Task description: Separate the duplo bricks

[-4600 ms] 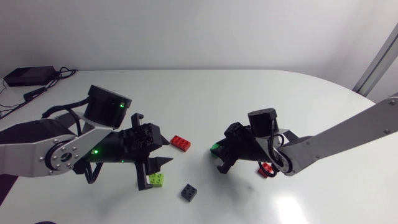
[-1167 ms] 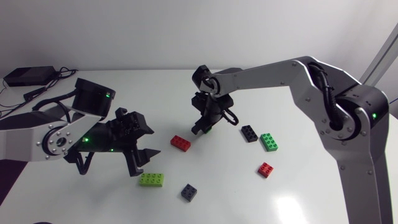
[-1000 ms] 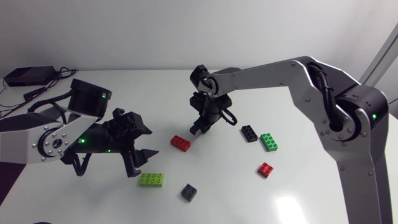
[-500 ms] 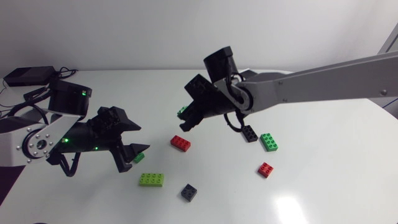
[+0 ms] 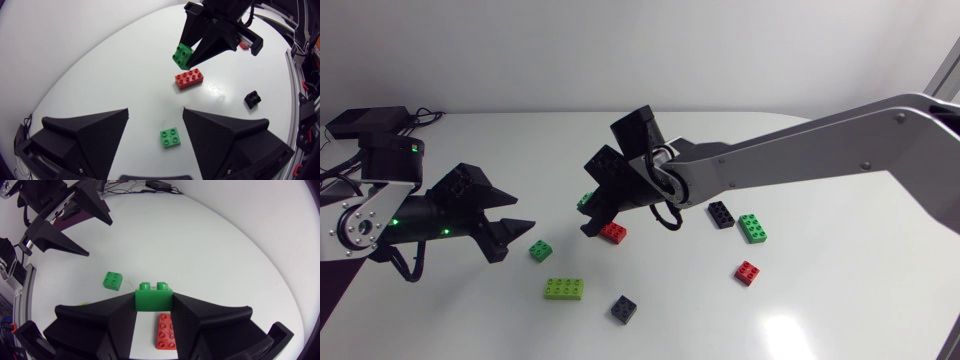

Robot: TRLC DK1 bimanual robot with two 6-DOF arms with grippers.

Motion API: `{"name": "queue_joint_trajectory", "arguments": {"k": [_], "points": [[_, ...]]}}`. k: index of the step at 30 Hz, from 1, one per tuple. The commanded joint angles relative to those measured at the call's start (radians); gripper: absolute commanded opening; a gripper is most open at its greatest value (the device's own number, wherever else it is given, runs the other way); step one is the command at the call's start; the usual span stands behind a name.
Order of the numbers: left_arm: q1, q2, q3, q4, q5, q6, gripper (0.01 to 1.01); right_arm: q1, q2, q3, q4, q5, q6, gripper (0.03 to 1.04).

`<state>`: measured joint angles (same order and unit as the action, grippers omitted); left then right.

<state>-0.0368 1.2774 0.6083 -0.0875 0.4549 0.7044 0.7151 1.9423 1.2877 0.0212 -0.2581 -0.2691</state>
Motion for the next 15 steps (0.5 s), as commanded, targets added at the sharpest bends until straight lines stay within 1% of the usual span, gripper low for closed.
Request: {"name": "queue_joint_trajectory", "arguments": {"k": [1, 5, 8, 11, 13, 15], "points": [[0.014, 0.034, -0.016, 0.011, 0.019, -0.023, 0.759, 0.006, 0.044, 0.064, -0.047, 0.011, 0.001, 0.26], [0.011, 0.066, 0.002, 0.019, 0.022, -0.037, 0.759, 0.007, 0.090, 0.134, -0.116, 0.020, -0.004, 0.26], [0.006, 0.106, 0.033, 0.015, 0.073, -0.066, 0.759, 0.020, 0.118, 0.180, -0.148, 0.022, -0.010, 0.26], [0.011, 0.137, 0.054, 0.006, 0.157, -0.072, 0.759, 0.032, 0.112, 0.193, -0.159, -0.017, -0.013, 0.26], [0.029, 0.145, 0.067, -0.018, 0.260, -0.057, 0.759, 0.034, 0.086, 0.185, -0.165, -0.084, -0.013, 0.26], [0.054, 0.143, 0.079, -0.067, 0.344, -0.019, 0.759, 0.032, 0.052, 0.170, -0.176, -0.145, -0.013, 0.26]]}}
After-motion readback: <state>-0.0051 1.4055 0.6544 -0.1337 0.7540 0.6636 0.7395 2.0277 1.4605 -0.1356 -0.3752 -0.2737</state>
